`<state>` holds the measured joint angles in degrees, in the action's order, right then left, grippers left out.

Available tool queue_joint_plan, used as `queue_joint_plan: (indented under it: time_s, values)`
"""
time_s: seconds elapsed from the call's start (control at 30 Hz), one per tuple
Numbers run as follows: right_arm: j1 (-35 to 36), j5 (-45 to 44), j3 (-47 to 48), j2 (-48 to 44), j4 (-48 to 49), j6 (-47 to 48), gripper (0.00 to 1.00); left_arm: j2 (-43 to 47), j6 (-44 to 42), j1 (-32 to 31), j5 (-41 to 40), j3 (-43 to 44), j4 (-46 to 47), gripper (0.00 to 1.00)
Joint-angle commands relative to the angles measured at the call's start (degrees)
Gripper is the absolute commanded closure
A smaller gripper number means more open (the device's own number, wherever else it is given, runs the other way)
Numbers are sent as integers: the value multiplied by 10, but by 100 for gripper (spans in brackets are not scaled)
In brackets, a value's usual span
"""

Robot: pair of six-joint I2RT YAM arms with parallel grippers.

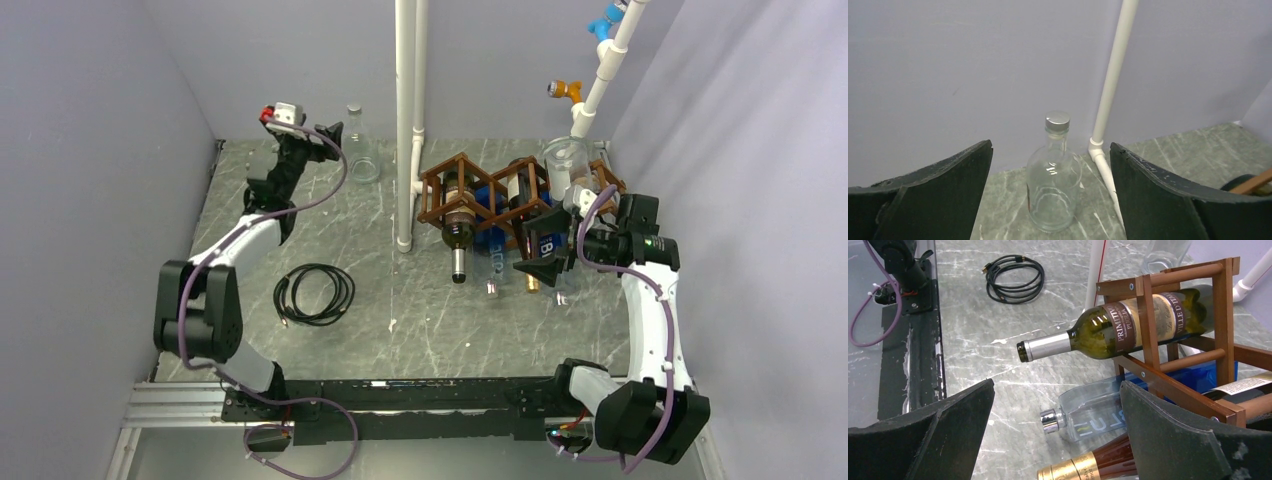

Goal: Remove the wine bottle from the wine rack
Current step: Place the wine bottle at the center of the board, then pick up the wine bottle from the wine rack.

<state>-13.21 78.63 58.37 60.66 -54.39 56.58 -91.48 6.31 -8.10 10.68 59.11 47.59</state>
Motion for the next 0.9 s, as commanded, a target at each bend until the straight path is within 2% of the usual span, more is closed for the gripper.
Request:
queue_joint_plan:
  time_s: [0.0,0.37,0.6,0.87]
  values:
    - [-6,33,0,-15,1,15,1,88,66,11,23,-21,-51,8]
    - [-14,34,3,-18,-3,16,1,237,163,39,108,-51,-264,6]
    - [-31,32,22,-18,-22,20,1,330,121,39,110,-100,-377,4]
    - [-38,-7,80,-11,-127,72,1,428,90,39,101,-166,-446,1]
